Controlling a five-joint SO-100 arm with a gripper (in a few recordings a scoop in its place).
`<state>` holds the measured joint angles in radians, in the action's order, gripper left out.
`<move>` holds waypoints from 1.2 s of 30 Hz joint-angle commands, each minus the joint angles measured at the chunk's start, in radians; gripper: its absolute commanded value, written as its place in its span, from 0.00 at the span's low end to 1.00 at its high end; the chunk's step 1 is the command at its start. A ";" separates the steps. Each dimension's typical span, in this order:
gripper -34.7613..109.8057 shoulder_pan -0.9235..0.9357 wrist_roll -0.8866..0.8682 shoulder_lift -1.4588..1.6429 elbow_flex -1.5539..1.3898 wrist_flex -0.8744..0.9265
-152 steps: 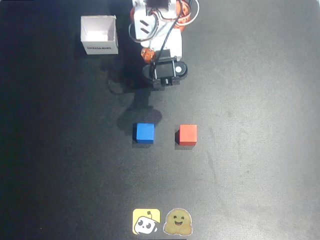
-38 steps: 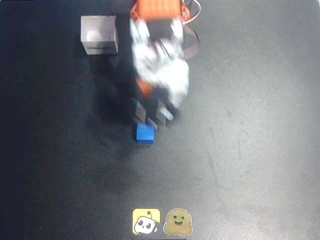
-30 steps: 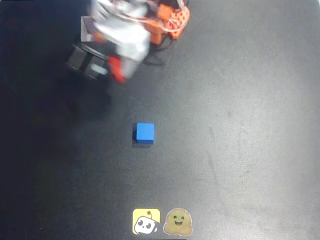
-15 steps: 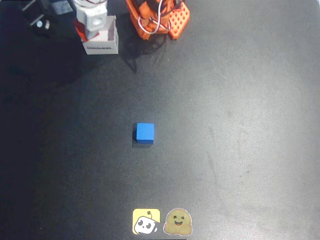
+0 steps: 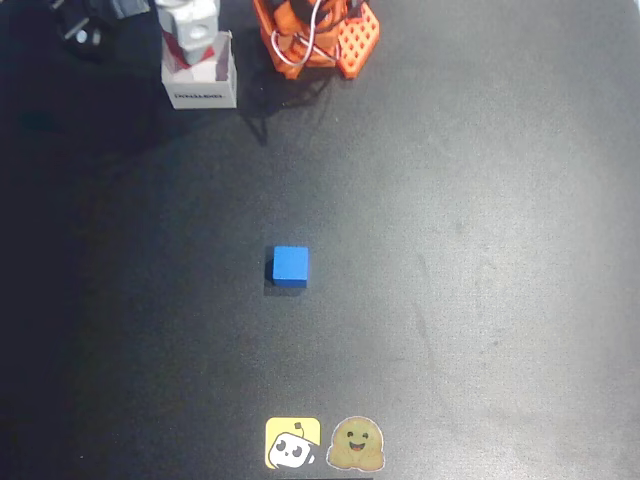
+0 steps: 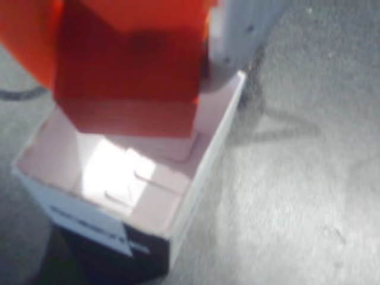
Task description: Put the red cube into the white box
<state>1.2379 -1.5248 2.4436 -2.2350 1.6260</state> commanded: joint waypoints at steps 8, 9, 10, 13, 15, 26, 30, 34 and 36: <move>0.41 -0.002 -0.002 0.012 0.005 0.005; 0.41 -0.002 -0.002 0.012 0.005 0.005; 0.41 -0.002 -0.002 0.012 0.005 0.005; 0.41 -0.003 0.000 0.012 0.005 0.000; 0.34 -0.006 0.017 0.012 0.008 -0.014; 0.24 -0.537 0.170 -0.040 0.204 -0.256; 0.24 -0.802 0.141 -0.075 0.207 -0.399; 0.24 -0.942 0.141 -0.067 0.163 -0.439; 0.24 -0.986 0.143 -0.023 0.101 -0.443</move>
<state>0.3145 -1.3760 2.3731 -2.0970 1.2042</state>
